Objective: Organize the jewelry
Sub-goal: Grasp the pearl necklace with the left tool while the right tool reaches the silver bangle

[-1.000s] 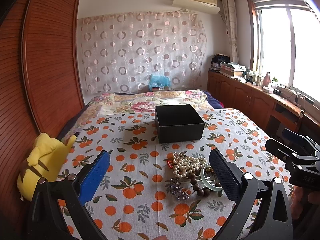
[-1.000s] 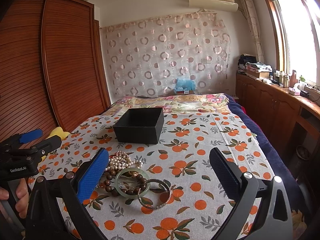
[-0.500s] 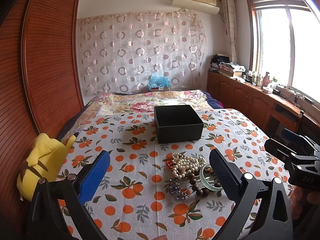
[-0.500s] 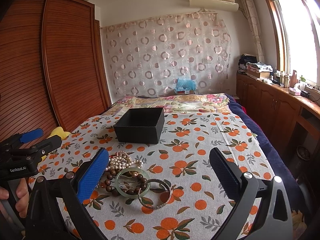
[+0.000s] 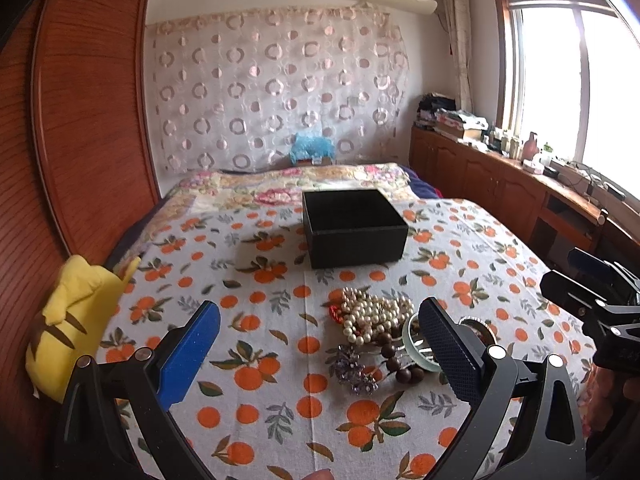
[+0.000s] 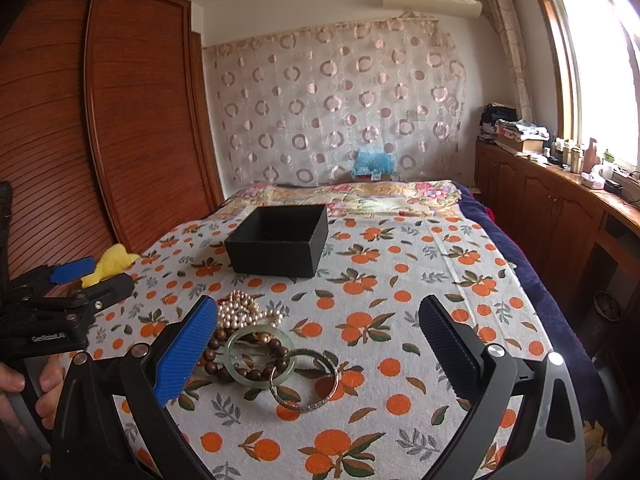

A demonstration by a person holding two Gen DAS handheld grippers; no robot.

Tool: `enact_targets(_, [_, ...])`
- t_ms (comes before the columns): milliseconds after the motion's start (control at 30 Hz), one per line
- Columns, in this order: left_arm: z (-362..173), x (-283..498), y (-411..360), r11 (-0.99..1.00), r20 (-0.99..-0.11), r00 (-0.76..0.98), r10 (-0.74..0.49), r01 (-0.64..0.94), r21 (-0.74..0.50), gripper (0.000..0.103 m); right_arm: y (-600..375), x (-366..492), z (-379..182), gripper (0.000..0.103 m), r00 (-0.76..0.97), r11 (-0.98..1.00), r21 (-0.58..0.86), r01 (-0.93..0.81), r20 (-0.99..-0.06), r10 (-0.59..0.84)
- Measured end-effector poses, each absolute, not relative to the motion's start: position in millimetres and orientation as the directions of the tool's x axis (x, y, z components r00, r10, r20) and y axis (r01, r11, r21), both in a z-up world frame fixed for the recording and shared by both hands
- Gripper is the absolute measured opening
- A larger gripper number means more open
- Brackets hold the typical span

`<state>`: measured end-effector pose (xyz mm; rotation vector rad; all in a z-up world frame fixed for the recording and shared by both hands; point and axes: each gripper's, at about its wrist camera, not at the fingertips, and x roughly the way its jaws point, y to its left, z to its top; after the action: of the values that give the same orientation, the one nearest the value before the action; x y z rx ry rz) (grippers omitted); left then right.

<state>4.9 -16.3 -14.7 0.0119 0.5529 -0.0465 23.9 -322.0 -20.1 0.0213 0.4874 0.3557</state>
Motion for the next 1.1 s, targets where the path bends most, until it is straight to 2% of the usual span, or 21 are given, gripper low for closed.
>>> enact_targets(300, [-37, 21, -13, 0.993, -0.584, 0.804, -0.107, 0.116, -0.023, 0.096, -322, 41, -50, 0.101, 0.741, 0.915, 0.1, -0.392, -0.554, 0.378])
enact_targets(500, [-47, 33, -9, 0.987, -0.622, 0.768, -0.153, 0.152, -0.055, 0.094, -320, 50, -65, 0.095, 0.681, 0.891, 0.108, -0.441, -0.606, 0.411])
enact_targets(533, [-48, 35, -9, 0.985, -0.625, 0.763, -0.162, 0.16, -0.061, 0.092, -318, 52, -68, 0.094, 0.668, 0.886, 0.109, -0.451, -0.618, 0.416])
enact_targets(633, [-53, 43, -8, 0.978, -0.653, 0.731, -0.199, 0.187, -0.088, 0.074, -313, 59, -77, 0.092, 0.633, 0.873, 0.113, -0.475, -0.645, 0.428])
enact_targets(700, [-57, 51, -8, 0.974, -0.673, 0.707, -0.218, 0.206, -0.1, 0.058, -309, 62, -83, 0.092, 0.618, 0.868, 0.106, -0.486, -0.66, 0.427])
enact_targets(733, [-59, 53, -9, 0.972, -0.679, 0.699, -0.225, 0.212, -0.105, 0.055, -308, 63, -85, 0.091, 0.611, 0.865, 0.108, -0.491, -0.666, 0.429])
enact_targets(800, [-62, 61, -10, 0.965, -0.693, 0.675, -0.251, 0.234, -0.122, 0.039, -306, 64, -89, 0.091, 0.598, 0.861, 0.112, -0.496, -0.675, 0.433])
enact_targets(900, [-67, 72, -9, 0.956, -0.713, 0.642, -0.282, 0.246, -0.157, 0.028, -304, 64, -94, 0.09, 0.586, 0.857, 0.112, -0.502, -0.685, 0.433])
enact_targets(1100, [-76, 86, -10, 0.946, -0.728, 0.608, -0.317, 0.251, -0.202, 0.019, -302, 65, -104, 0.087, 0.568, 0.853, 0.101, -0.512, -0.705, 0.425])
